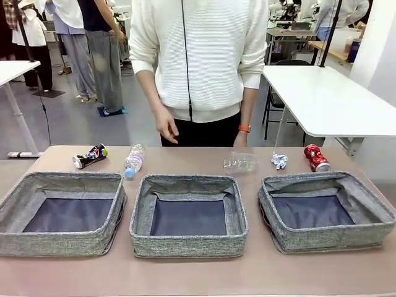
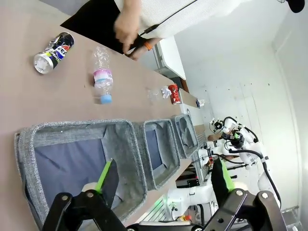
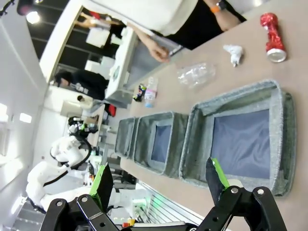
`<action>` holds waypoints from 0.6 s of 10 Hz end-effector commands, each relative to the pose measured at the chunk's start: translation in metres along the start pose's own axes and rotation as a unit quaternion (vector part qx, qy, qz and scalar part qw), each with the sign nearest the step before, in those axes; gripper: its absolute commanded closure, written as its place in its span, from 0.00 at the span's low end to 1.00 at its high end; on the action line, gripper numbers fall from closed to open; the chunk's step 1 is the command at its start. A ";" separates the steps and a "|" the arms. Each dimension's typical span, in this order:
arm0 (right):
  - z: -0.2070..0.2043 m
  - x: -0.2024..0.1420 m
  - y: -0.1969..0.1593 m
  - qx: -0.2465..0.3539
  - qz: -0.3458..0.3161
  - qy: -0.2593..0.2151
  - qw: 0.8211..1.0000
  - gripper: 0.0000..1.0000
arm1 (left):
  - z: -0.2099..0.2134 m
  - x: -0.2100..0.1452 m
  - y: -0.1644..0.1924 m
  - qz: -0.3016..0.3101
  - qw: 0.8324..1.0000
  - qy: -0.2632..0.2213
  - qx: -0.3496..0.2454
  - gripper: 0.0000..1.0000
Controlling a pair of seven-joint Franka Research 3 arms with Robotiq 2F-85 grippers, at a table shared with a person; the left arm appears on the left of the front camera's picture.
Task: Sort the waste into the appropriate baskets.
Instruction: Pick up the waste item pointed out by the person.
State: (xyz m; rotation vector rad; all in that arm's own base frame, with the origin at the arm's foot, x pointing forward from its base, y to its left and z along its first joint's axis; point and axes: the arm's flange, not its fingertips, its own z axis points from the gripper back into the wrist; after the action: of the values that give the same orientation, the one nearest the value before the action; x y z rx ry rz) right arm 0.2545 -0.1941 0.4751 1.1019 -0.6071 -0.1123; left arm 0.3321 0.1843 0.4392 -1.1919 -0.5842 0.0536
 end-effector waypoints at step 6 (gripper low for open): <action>-0.001 0.004 0.003 0.006 0.014 -0.004 1.000 0.00 | -0.002 0.003 0.000 -0.013 1.000 -0.008 -0.012 0.00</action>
State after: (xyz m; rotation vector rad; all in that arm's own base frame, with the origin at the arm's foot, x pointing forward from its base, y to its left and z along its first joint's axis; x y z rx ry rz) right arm 0.2549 -0.1921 0.4779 1.0983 -0.6043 -0.1119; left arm 0.3340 0.1825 0.4391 -1.1979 -0.5881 0.0528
